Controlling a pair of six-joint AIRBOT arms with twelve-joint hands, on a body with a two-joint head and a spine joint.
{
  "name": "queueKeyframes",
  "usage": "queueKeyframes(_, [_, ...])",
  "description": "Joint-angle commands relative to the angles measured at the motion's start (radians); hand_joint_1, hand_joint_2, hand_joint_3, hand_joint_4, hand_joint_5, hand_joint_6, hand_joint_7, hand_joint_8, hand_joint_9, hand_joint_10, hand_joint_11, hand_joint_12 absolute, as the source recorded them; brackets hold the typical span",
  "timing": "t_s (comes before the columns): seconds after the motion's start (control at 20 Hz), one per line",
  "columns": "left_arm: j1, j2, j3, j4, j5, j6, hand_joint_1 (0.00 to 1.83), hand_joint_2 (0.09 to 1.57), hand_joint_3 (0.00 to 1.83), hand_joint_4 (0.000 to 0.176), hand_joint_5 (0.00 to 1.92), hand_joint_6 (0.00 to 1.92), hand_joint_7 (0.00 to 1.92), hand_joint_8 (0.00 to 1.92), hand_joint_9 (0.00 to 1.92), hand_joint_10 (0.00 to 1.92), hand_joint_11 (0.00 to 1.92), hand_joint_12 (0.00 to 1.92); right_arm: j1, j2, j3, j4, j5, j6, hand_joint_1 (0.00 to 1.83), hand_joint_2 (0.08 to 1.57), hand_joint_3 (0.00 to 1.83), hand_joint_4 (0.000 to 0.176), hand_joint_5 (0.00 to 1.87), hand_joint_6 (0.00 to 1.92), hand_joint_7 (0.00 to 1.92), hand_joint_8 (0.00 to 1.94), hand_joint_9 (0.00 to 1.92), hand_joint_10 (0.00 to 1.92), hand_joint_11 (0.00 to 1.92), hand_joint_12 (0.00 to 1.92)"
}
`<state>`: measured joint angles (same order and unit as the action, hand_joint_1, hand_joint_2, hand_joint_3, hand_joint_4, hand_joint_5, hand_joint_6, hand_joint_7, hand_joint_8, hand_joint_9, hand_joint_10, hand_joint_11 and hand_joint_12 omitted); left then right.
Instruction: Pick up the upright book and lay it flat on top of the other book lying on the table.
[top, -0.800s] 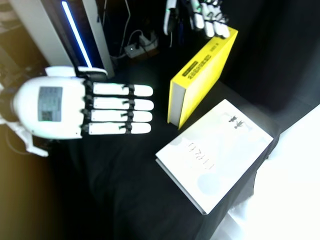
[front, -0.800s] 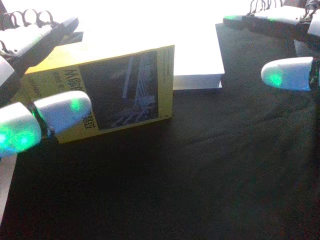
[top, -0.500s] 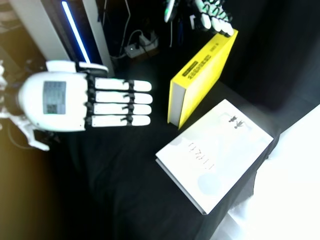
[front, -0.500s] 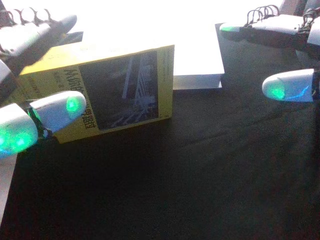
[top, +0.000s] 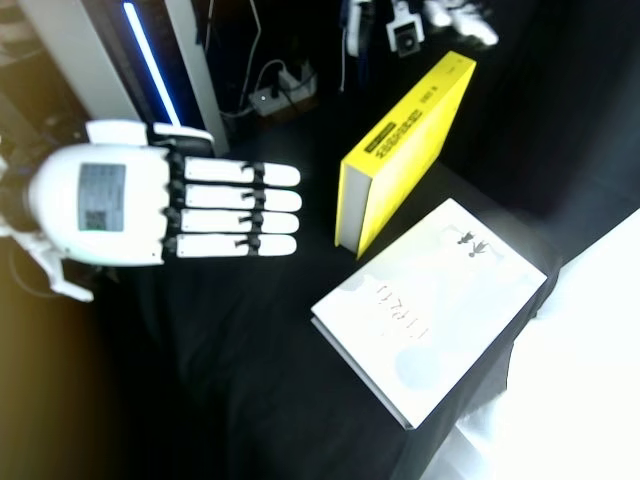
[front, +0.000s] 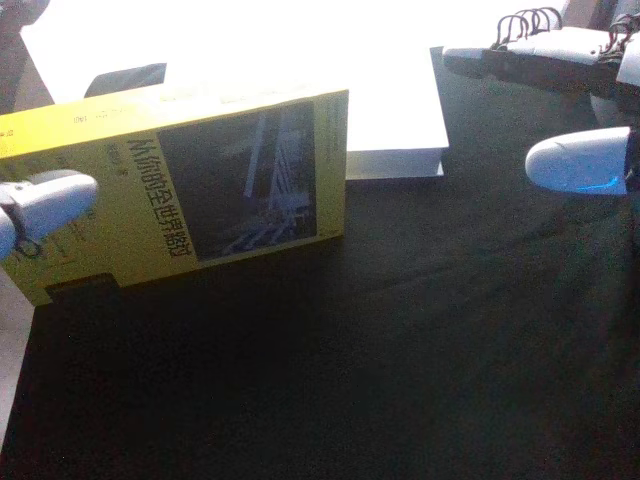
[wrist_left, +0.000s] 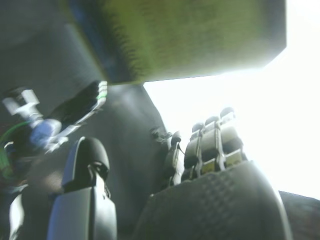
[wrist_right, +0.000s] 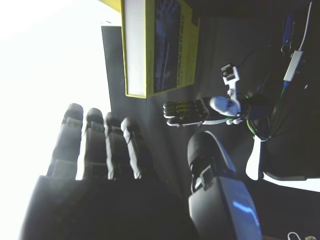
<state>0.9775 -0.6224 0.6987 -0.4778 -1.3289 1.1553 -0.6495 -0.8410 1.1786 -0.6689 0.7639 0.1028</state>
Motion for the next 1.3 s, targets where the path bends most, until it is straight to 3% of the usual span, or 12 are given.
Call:
queueKeyframes(0.0, [-0.008, -0.014, 0.015, -0.001, -0.055, -0.003, 0.76, 1.11, 0.0, 0.079, 0.0, 0.0, 0.0, 0.0, 0.0, 0.0, 0.0, 0.0, 0.014, 0.0, 0.003, 0.061, 0.092, 0.011, 0.07, 1.35, 0.0, 0.009, 0.0, 0.0, 0.0, 0.0, 0.0, 0.0, 0.0, 0.0])
queueKeyframes(0.05, [-0.021, -0.043, 0.045, -0.036, -0.003, -0.003, 0.77, 1.1, 0.0, 0.031, 0.0, 0.0, 0.0, 0.0, 0.0, 0.0, 0.0, 0.0, 0.014, 0.0, 0.006, 0.061, 0.092, 0.018, 0.07, 1.35, 0.0, 0.01, 0.0, 0.0, 0.0, 0.0, 0.0, 0.0, 0.0, 0.0])
queueKeyframes(0.1, [-0.032, -0.06, 0.063, -0.054, 0.026, -0.003, 0.73, 1.05, 0.0, 0.042, 0.01, 0.0, 0.0, 0.0, 0.0, 0.0, 0.0, 0.0, 0.014, 0.0, 0.007, 0.061, 0.092, 0.02, 0.06, 1.36, 0.01, 0.009, 0.0, 0.0, 0.0, 0.0, 0.0, 0.0, 0.0, 0.0])
queueKeyframes(0.15, [-0.046, -0.078, 0.081, -0.067, 0.056, -0.003, 0.76, 1.07, 0.0, 0.057, 0.12, 0.02, 0.1, 0.02, 0.12, 0.0, 0.0, 0.53, 0.014, 0.0, 0.007, 0.061, 0.092, 0.02, 0.07, 1.36, 0.0, 0.019, 0.0, 0.0, 0.0, 0.0, 0.0, 0.0, 0.0, 0.0])
queueKeyframes(0.2, [-0.059, -0.093, 0.097, -0.073, 0.088, -0.003, 0.82, 1.09, 0.0, 0.007, 0.31, 0.03, 0.44, 0.04, 0.46, 0.1, 0.04, 1.12, 0.014, 0.0, 0.007, 0.061, 0.092, 0.021, 0.09, 1.36, 0.0, 0.013, 0.0, 0.0, 0.0, 0.0, 0.0, 0.0, 0.0, 0.0])
queueKeyframes(0.25, [-0.07, -0.104, 0.107, -0.073, 0.112, -0.003, 0.97, 1.12, 0.0, 0.0, 0.75, 0.08, 0.95, 0.13, 0.94, 0.38, 0.51, 1.43, 0.014, 0.0, 0.007, 0.061, 0.092, 0.023, 0.1, 1.36, 0.0, 0.008, 0.0, 0.0, 0.0, 0.0, 0.0, 0.0, 0.0, 0.0])
queueKeyframes(0.3, [-0.077, -0.11, 0.11, -0.068, 0.123, -0.003, 1.21, 1.11, 0.01, 0.0, 0.85, 0.76, 1.08, 0.78, 1.1, 0.63, 0.73, 1.5, 0.014, 0.0, 0.007, 0.061, 0.092, 0.023, 0.13, 1.35, 0.0, 0.0, 0.0, 0.0, 0.0, 0.0, 0.0, 0.0, 0.0, 0.0])
queueKeyframes(0.45, [-0.081, -0.105, 0.085, -0.025, 0.097, -0.003, 1.17, 1.14, 0.0, 0.0, 0.93, 1.04, 1.19, 0.93, 1.26, 1.1, 1.12, 1.53, 0.014, 0.0, 0.007, 0.062, 0.092, 0.026, 0.12, 1.35, 0.0, 0.0, 0.0, 0.0, 0.0, 0.0, 0.0, 0.0, 0.0, 0.0])
queueKeyframes(0.85, [-0.026, -0.004, -0.041, 0.157, -0.197, -0.003, 1.27, 1.12, 0.0, 0.0, 0.86, 0.98, 1.08, 1.06, 1.23, 0.92, 1.06, 1.38, 0.015, 0.0, 0.022, 0.116, 0.153, 0.034, 0.24, 1.29, 0.0, 0.002, 0.0, 0.0, 0.0, 0.0, 0.0, 0.0, 0.0, 0.0])
queueKeyframes(1.0, [-0.033, -0.009, -0.036, 0.175, -0.2, -0.003, 1.27, 1.13, 0.0, 0.0, 0.85, 0.96, 1.07, 1.1, 1.24, 0.98, 1.06, 1.47, 0.031, -0.006, 0.036, 0.121, 0.19, 0.034, 0.32, 1.23, 0.0, 0.078, 0.0, 0.0, 0.0, 0.0, 0.0, 0.0, 0.0, 0.0])
queueKeyframes(1.1, [-0.055, -0.024, -0.022, 0.176, -0.173, -0.003, 1.17, 1.14, 0.0, 0.0, 0.91, 1.05, 1.19, 1.11, 1.26, 1.26, 1.11, 1.67, 0.068, -0.015, 0.04, 0.123, 0.218, 0.033, 0.37, 1.2, 0.0, 0.005, 0.0, 0.0, 0.0, 0.0, 0.0, 0.0, 0.0, 0.0])
queueKeyframes(1.25, [-0.097, -0.055, 0.01, 0.17, -0.118, -0.003, 1.26, 1.12, 0.0, 0.0, 0.91, 0.86, 1.06, 1.16, 1.22, 1.25, 1.08, 1.65, 0.149, -0.043, 0.047, 0.071, 0.228, 0.033, 0.44, 1.09, 0.0, 0.0, 0.0, 0.0, 0.0, 0.0, 0.0, 0.0, 0.0, 0.0])
